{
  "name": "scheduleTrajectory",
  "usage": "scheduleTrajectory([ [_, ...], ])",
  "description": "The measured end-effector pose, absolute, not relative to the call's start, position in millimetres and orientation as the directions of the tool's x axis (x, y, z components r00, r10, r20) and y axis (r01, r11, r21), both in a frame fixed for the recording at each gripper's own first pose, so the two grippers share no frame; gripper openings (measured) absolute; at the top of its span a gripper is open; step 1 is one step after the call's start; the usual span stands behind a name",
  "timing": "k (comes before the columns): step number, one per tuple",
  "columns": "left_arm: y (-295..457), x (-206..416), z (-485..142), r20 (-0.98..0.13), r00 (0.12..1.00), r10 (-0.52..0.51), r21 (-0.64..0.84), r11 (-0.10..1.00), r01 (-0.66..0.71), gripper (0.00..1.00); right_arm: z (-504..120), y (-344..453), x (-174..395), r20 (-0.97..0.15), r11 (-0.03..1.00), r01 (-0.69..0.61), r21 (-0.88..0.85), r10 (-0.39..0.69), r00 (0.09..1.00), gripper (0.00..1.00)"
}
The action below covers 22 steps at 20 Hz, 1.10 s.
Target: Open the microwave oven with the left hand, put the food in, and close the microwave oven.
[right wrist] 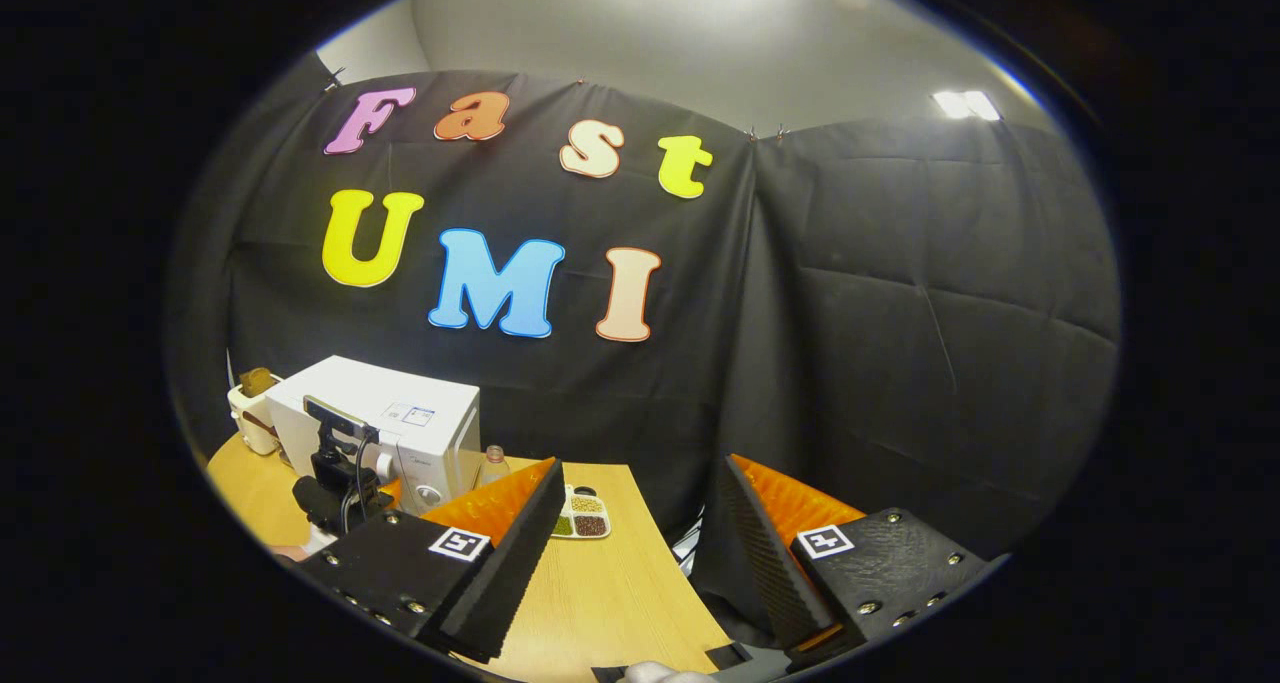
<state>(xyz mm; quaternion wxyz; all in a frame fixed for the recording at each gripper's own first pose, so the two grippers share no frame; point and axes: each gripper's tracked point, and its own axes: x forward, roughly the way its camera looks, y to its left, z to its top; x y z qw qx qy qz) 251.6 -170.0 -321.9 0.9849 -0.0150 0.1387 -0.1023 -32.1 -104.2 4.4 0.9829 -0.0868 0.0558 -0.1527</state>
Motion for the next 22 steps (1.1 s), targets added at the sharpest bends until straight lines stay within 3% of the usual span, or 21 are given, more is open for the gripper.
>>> scheduleTrajectory([
  [5,-151,198,-319,-0.219,0.957,-0.191,0.002,0.981,0.196,0.17,5,-102,-29,-0.087,0.952,0.257,-0.164,-0.274,0.958,0.96],
  [8,-147,193,-318,-0.241,0.955,-0.172,0.028,0.983,0.184,0.25,6,-103,-27,-0.090,0.958,0.233,-0.168,-0.251,0.964,0.96],
  [10,-131,198,-319,-0.241,0.965,-0.106,0.083,0.988,0.129,0.35,8,-99,-29,-0.084,0.961,0.222,-0.163,-0.238,0.968,0.96],
  [13,-119,194,-321,-0.244,0.962,-0.121,0.008,0.992,0.126,0.97,6,-97,-31,-0.082,0.962,0.206,-0.180,-0.224,0.971,0.96],
  [22,-91,145,-321,-0.248,0.960,-0.129,0.011,0.991,0.136,1.00,-9,-75,-33,-0.111,0.980,0.133,-0.147,-0.150,0.982,0.96],
])
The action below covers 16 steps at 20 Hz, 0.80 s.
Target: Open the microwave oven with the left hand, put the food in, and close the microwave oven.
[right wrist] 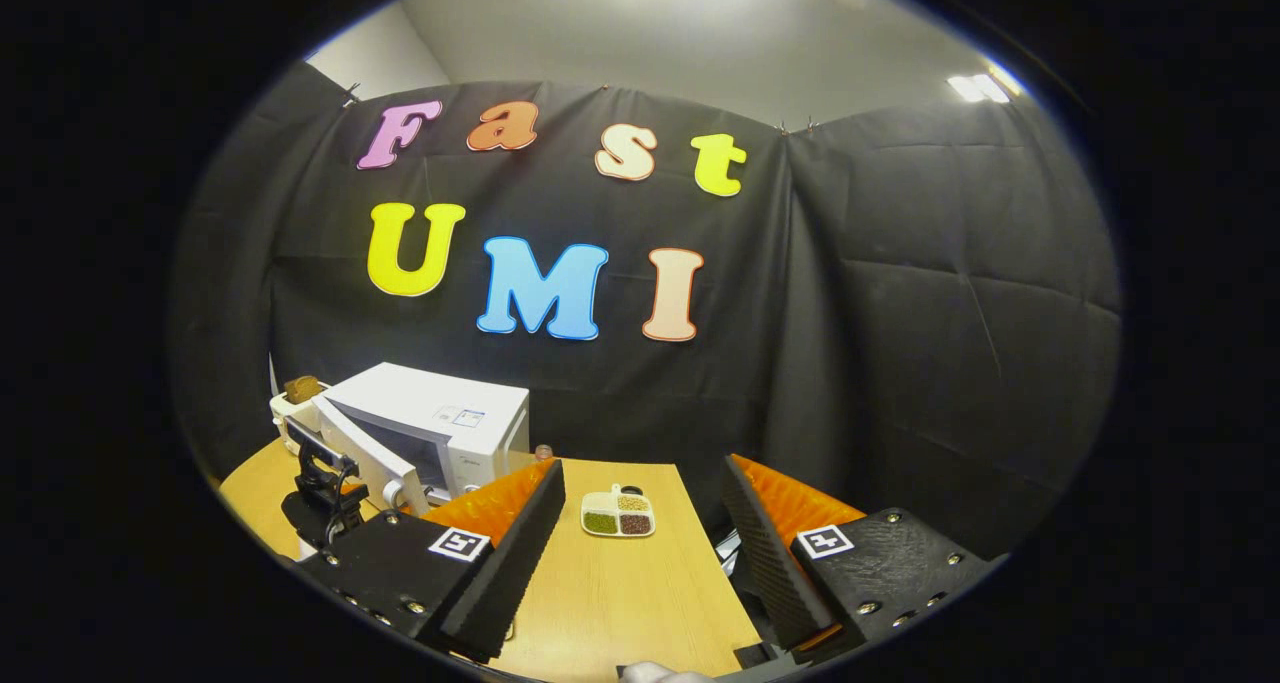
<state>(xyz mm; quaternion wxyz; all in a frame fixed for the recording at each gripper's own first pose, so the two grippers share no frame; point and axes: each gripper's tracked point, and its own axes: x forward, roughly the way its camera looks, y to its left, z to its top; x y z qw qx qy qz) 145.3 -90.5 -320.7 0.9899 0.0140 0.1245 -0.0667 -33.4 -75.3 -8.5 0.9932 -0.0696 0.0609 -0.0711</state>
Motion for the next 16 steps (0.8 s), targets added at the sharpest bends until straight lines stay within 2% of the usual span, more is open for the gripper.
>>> scheduleTrajectory([
  [7,-32,78,-320,-0.248,0.966,-0.075,0.061,0.994,0.092,1.00,-25,-24,-29,-0.149,0.992,0.005,-0.124,-0.023,0.989,0.96],
  [10,8,49,-319,-0.250,0.968,-0.024,0.066,0.997,0.042,0.97,-31,9,-24,-0.160,0.992,-0.052,-0.111,0.034,0.987,0.96],
  [16,105,-1,-322,-0.269,0.958,0.104,0.099,0.992,-0.080,1.00,-43,84,-28,-0.168,0.977,-0.185,-0.106,0.166,0.972,0.96],
])
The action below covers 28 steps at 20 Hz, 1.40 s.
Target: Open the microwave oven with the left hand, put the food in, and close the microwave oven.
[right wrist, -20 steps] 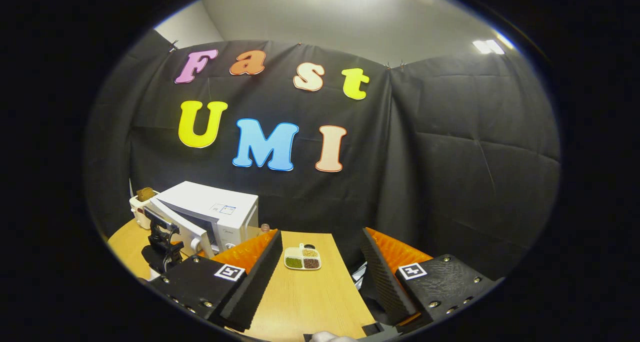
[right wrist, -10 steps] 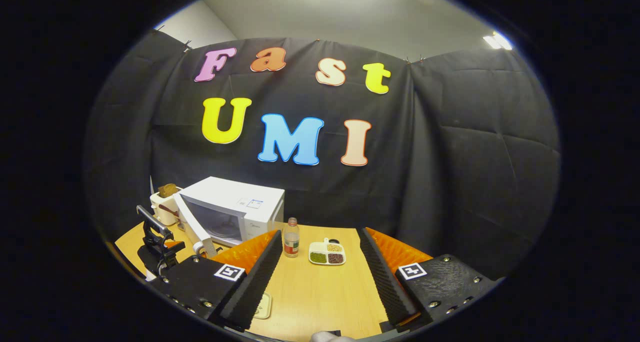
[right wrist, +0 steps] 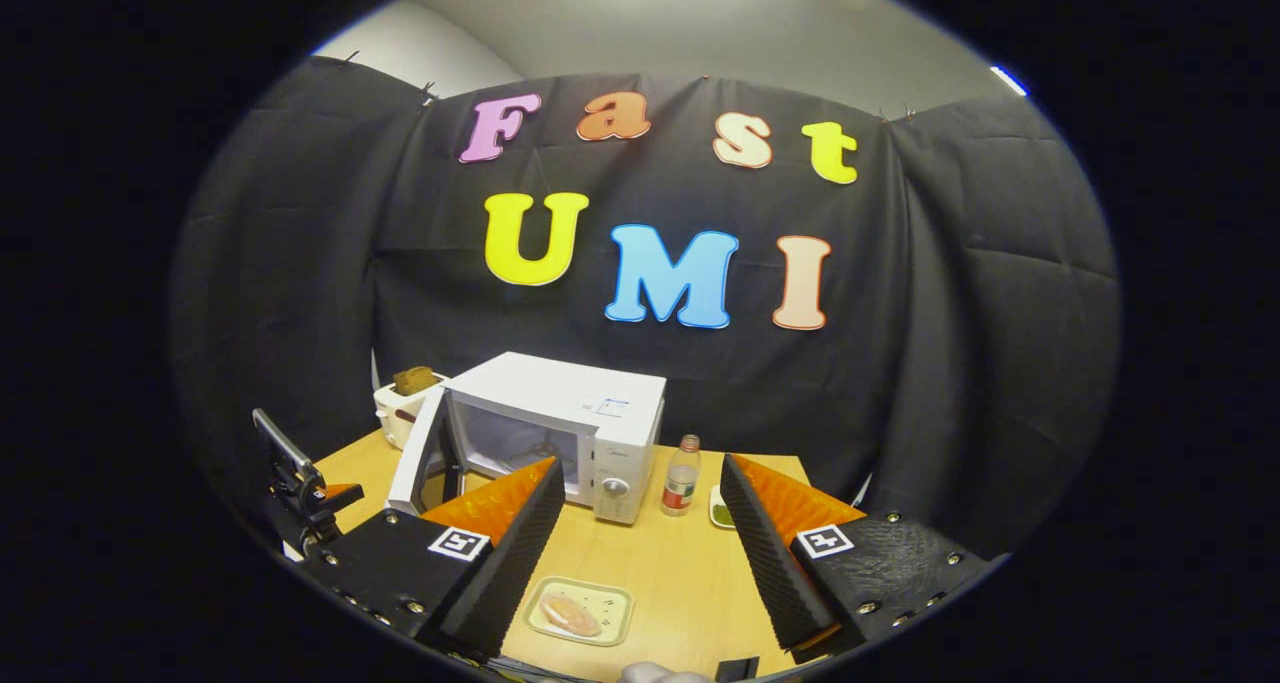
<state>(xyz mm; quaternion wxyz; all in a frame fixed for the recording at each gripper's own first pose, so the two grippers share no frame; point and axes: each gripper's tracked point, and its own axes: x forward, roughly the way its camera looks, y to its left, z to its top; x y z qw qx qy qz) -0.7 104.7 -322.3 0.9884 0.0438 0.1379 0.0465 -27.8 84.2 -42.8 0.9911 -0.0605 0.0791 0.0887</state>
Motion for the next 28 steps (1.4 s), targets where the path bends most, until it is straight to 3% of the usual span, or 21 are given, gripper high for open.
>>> scheduleTrajectory([
  [7,179,-33,-337,-0.302,0.940,0.158,-0.016,0.985,-0.171,0.99,-53,131,-33,-0.172,0.955,-0.278,-0.108,0.257,0.951,0.96],
  [16,228,-56,-319,-0.284,0.917,0.281,0.052,0.959,-0.278,0.97,-70,134,-30,-0.201,0.949,-0.297,-0.104,0.272,0.941,0.96],
  [23,209,-91,-241,-0.192,0.926,0.325,0.132,0.944,-0.304,0.99,-163,101,-33,-0.374,0.918,-0.360,-0.167,0.279,0.885,0.96],
  [28,138,-102,-158,-0.116,0.962,0.246,0.075,0.968,-0.238,0.98,-243,78,-45,-0.474,0.877,-0.444,-0.184,0.317,0.822,0.96],
])
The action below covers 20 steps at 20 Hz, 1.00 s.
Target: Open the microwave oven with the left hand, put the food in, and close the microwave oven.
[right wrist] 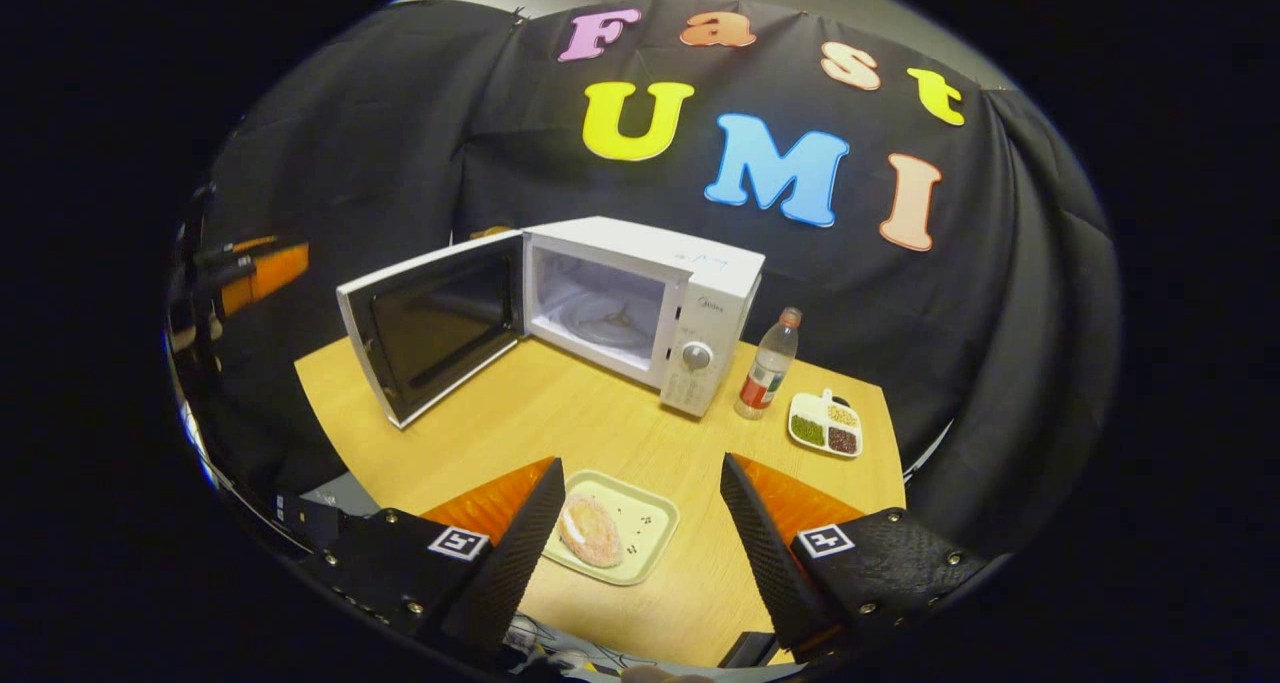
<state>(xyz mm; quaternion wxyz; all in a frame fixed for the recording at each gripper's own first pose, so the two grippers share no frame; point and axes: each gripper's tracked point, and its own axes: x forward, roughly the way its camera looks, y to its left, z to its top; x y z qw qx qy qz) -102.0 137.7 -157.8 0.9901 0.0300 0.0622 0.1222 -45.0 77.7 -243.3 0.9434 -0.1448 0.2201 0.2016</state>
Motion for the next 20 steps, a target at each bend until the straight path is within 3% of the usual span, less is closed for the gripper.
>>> scheduleTrajectory([
  [5,91,-93,-105,-0.066,0.979,0.195,0.081,0.979,-0.189,1.00,-316,79,-52,-0.557,0.822,-0.544,-0.170,0.375,0.741,0.96],
  [9,81,-84,-89,-0.056,0.984,0.168,0.134,0.978,-0.159,1.00,-373,90,-40,-0.632,0.800,-0.576,-0.167,0.362,0.685,0.96],
  [20,85,-42,-96,-0.092,0.991,0.093,0.125,0.989,-0.081,1.00,-433,122,7,-0.723,0.793,-0.588,-0.163,0.309,0.618,0.97],
])
